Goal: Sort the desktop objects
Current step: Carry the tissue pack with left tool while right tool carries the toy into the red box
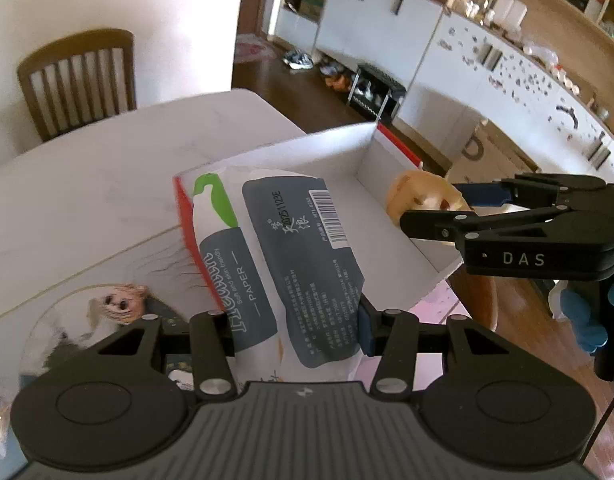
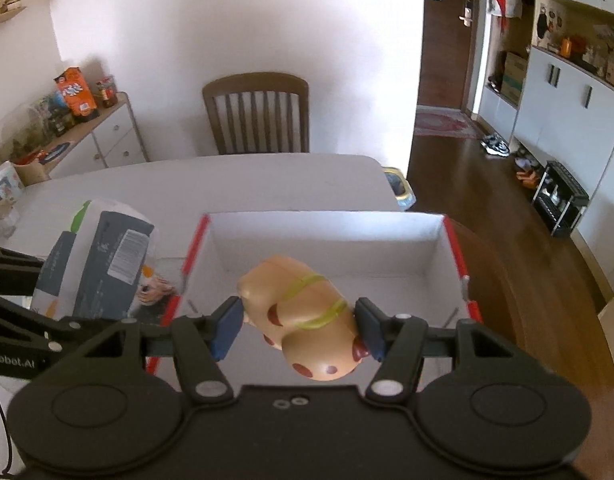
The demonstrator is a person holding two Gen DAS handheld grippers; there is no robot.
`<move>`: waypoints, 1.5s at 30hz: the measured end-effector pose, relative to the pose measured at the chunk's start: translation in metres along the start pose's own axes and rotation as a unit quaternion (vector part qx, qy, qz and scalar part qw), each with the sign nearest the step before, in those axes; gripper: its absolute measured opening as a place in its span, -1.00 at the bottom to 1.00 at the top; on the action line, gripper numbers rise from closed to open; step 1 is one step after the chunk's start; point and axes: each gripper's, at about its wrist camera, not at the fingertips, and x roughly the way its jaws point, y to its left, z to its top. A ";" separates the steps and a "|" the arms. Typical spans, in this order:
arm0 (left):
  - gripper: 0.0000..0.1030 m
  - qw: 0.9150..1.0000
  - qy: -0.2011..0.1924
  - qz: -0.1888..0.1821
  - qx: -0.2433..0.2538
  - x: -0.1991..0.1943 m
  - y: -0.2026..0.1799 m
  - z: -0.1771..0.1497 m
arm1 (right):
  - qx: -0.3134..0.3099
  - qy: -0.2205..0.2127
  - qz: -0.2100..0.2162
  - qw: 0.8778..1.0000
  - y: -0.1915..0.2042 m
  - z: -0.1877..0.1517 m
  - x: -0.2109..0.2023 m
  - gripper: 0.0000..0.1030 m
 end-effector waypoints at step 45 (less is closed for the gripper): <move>-0.05 0.976 0.187 0.009 0.114 0.160 -0.017 0.023 | -0.035 0.194 -0.028 0.980 -0.037 -0.026 0.141 0.20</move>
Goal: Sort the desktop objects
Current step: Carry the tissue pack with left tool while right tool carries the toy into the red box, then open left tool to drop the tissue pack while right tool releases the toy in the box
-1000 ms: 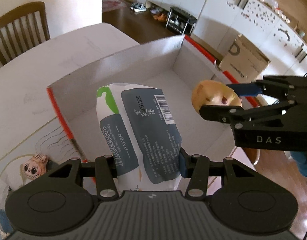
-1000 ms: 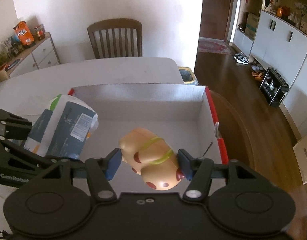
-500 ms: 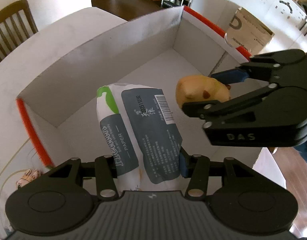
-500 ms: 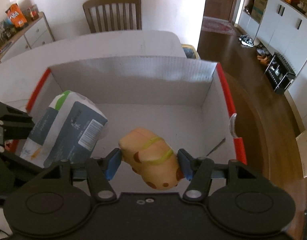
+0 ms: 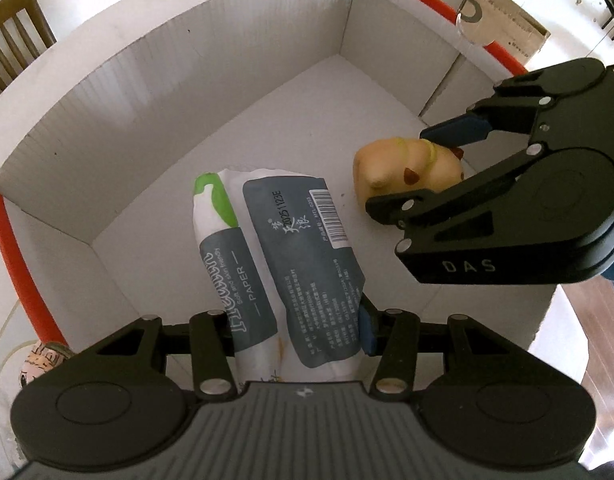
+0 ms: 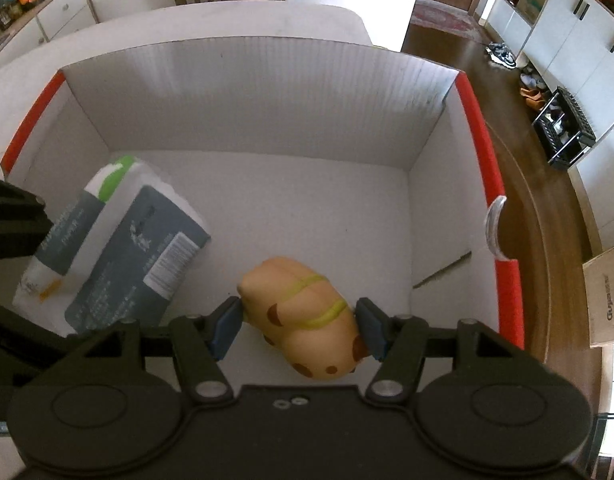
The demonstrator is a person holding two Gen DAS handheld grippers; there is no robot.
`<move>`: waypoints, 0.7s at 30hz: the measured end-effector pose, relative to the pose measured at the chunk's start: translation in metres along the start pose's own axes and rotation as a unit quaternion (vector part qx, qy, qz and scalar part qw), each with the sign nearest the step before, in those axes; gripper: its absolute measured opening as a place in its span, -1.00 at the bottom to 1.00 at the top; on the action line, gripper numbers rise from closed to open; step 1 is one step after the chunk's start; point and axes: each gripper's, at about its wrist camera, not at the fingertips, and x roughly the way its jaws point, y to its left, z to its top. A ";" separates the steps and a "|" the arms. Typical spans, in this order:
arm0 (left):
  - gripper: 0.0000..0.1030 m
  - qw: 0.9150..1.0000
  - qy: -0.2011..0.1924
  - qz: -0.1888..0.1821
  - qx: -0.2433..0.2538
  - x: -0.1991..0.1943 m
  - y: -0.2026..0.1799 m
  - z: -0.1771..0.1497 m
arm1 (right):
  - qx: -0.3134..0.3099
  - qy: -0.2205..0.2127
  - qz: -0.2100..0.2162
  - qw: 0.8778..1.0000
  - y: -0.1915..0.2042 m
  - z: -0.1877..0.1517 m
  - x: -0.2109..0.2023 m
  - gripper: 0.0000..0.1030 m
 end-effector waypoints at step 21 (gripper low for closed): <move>0.43 1.000 -0.020 -0.007 -0.018 -0.017 0.018 -0.009 | 0.006 0.010 0.018 1.000 -0.012 0.007 0.000 0.40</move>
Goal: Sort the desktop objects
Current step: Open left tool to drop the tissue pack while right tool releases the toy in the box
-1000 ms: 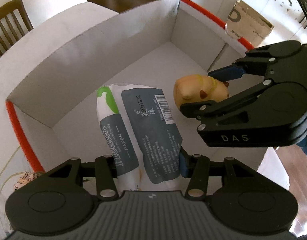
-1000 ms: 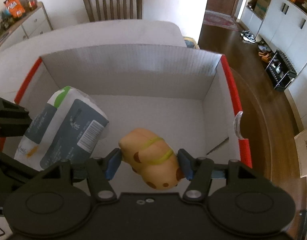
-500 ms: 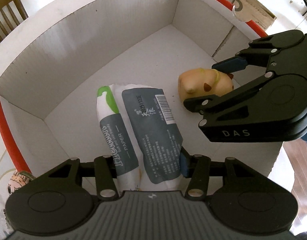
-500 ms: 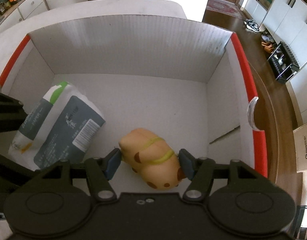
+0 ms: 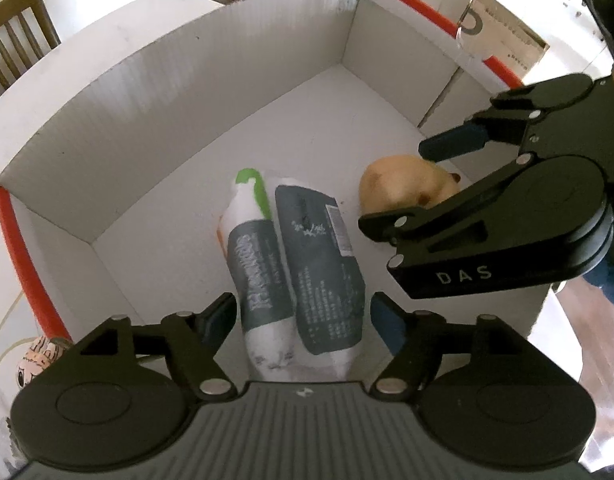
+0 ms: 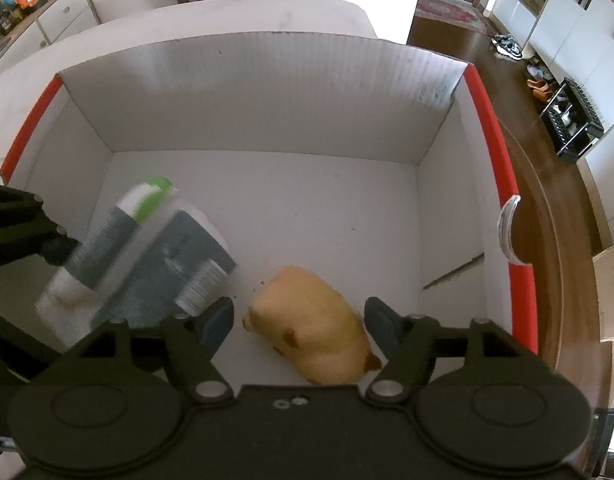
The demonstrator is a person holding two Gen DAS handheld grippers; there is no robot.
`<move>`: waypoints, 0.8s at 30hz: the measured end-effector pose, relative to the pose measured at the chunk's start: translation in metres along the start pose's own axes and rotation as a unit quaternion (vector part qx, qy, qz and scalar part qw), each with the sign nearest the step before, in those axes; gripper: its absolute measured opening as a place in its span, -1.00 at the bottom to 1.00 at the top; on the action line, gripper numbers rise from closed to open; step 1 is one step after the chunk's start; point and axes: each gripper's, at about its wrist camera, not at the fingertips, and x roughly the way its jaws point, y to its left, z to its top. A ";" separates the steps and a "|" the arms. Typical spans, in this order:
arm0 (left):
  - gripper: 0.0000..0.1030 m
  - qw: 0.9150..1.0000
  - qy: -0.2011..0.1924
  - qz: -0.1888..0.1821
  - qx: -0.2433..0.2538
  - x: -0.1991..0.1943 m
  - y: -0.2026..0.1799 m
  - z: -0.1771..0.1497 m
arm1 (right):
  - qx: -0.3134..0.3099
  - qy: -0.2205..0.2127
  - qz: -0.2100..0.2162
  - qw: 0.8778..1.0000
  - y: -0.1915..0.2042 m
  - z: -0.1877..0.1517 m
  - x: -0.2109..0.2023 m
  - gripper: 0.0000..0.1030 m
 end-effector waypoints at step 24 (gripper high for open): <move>0.95 0.994 -0.105 -0.028 -0.031 -0.053 -0.026 -0.019 | 0.011 -0.090 0.061 0.994 -0.021 -0.020 -0.073 0.63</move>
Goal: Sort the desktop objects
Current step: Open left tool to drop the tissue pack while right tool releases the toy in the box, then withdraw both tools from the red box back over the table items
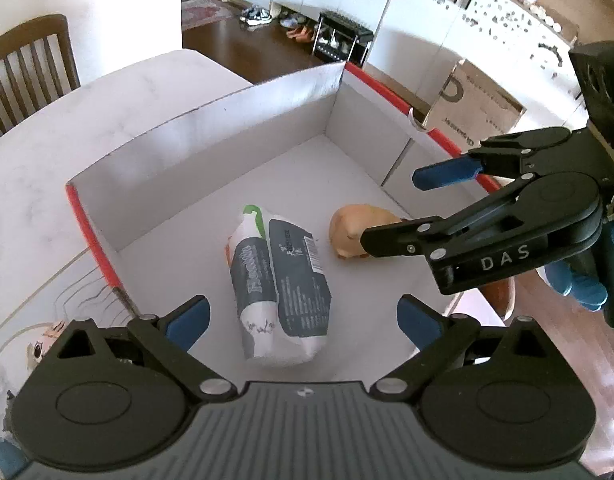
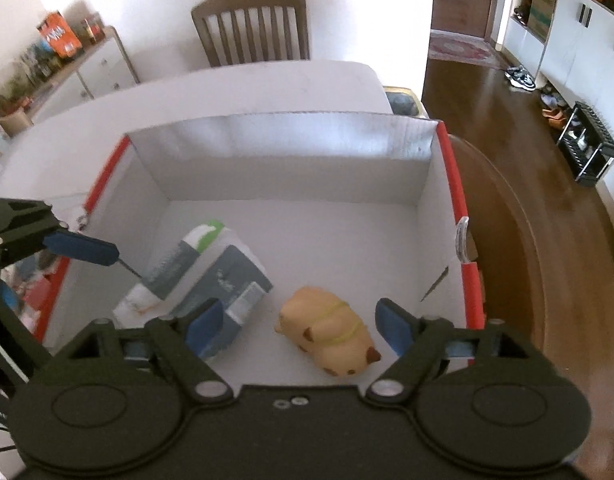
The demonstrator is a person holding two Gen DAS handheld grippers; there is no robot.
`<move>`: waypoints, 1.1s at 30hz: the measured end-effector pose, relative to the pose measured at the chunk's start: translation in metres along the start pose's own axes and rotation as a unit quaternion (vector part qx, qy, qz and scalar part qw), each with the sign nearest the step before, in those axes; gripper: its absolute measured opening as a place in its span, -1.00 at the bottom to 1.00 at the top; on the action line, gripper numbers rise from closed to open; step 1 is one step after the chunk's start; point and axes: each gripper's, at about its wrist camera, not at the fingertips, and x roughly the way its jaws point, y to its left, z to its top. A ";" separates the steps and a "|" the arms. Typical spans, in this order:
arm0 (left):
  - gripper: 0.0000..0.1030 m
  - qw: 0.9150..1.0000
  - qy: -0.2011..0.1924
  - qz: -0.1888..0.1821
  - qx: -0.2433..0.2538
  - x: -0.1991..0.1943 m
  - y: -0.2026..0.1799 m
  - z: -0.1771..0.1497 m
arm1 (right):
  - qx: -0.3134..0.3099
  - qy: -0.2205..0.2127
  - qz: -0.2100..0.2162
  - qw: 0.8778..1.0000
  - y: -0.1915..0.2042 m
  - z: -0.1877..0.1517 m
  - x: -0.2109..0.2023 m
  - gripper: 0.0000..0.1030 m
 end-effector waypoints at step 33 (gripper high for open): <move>0.95 0.993 -0.110 -0.005 -0.049 -0.114 0.045 -0.085 | 0.008 -0.081 0.030 0.996 0.112 -0.011 -0.059 0.66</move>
